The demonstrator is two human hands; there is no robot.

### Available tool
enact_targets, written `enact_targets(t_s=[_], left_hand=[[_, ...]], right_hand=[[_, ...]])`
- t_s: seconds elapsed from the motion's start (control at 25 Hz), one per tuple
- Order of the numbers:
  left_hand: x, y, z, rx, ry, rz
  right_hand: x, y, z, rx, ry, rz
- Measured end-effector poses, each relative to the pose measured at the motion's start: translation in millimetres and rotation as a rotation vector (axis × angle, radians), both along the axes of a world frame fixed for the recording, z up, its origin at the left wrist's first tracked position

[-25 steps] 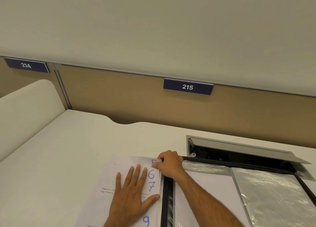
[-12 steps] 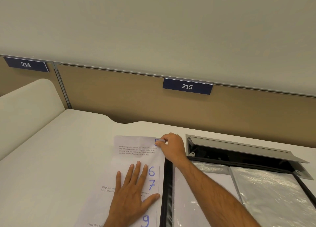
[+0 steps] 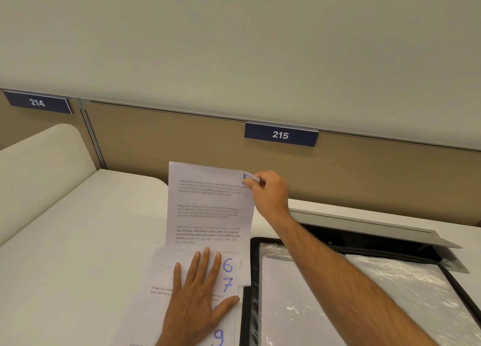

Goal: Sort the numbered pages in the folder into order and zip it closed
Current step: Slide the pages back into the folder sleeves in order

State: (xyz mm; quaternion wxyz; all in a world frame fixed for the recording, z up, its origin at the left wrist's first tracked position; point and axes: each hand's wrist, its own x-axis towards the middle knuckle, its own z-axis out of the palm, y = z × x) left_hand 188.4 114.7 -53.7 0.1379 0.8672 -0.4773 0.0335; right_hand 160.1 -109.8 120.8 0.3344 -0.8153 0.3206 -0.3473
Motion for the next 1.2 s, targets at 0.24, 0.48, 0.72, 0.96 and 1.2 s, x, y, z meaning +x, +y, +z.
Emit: enact_targets(t_s=[0.24, 0.48, 0.72, 0.96, 1.2], left_hand=[[2, -2, -3, 0.093, 0.028, -0.028], [4, -6, -3, 0.136, 0.032, -0.034], [1, -10, 31, 0.164, 0.064, 0.058], [-16, -23, 94, -0.289, 0.417, 0.237], [-64, -33, 148, -0.834, 0.906, 0.088]], right_hand=[[-20, -6, 32, 0.037, -0.184, 0.108], [-53, -3, 57, 0.062, -0.339, 0.137], [-91, 3, 88, 0.059, -0.369, 0.227], [-141, -1, 122, 0.140, -0.396, 0.312], [-198, -9, 134, 0.240, -0.429, 0.344]])
